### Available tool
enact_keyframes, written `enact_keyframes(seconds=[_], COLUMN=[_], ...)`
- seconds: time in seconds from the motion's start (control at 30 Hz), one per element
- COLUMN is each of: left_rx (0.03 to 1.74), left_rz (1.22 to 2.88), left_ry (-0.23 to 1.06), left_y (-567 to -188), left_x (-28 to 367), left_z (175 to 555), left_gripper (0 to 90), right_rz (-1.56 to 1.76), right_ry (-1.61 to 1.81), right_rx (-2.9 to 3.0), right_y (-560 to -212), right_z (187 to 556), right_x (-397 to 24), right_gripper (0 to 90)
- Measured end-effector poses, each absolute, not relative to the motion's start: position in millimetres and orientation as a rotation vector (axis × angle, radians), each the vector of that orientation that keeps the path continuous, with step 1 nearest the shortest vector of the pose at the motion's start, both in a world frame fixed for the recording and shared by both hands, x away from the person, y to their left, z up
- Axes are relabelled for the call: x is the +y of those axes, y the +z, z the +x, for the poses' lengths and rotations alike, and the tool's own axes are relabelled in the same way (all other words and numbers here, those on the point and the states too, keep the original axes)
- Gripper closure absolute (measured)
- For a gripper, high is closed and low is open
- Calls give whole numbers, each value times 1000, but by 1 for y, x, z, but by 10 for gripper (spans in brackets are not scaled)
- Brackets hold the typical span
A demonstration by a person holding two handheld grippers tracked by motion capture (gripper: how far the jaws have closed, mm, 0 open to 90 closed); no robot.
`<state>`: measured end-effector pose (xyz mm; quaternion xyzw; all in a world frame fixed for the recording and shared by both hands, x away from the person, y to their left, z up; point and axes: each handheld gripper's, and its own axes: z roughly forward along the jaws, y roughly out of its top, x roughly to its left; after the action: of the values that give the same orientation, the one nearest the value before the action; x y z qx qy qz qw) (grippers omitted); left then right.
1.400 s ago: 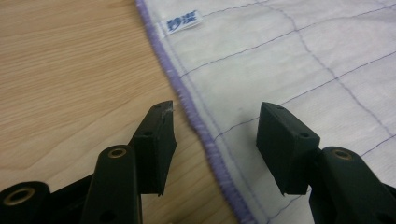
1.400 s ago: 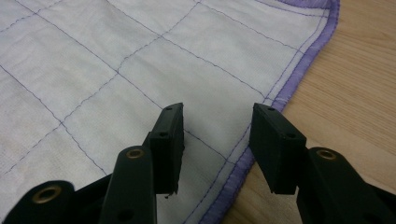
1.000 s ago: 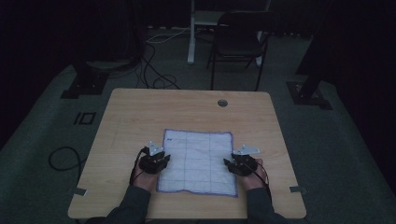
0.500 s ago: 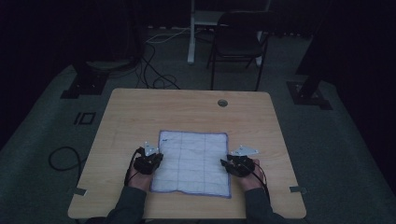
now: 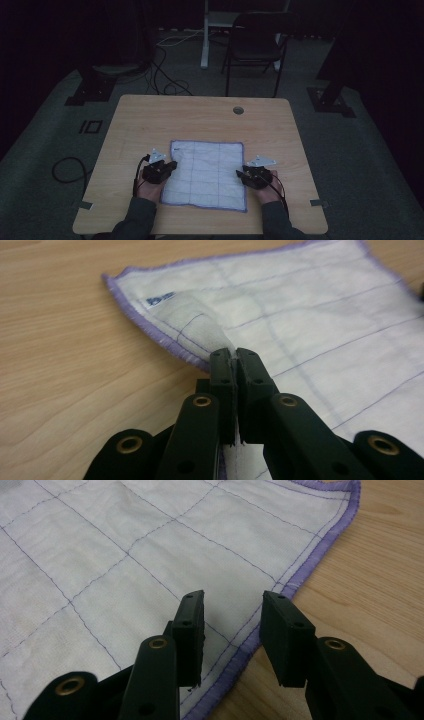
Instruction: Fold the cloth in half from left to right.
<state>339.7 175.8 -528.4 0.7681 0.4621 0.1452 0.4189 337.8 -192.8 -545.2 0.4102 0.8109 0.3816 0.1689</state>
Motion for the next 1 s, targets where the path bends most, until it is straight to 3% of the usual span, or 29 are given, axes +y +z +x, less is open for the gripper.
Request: enact_keyframes(seconds=[1.0], left_rx=[953], left_rz=[1871], left_ry=[311], left_y=[-479], left_x=[135], left_z=[340], left_gripper=[878], right_rz=[1159], right_ry=[1073], right_rx=[2311], right_y=[-545], right_z=[338], right_x=[-193], right_gripper=[614])
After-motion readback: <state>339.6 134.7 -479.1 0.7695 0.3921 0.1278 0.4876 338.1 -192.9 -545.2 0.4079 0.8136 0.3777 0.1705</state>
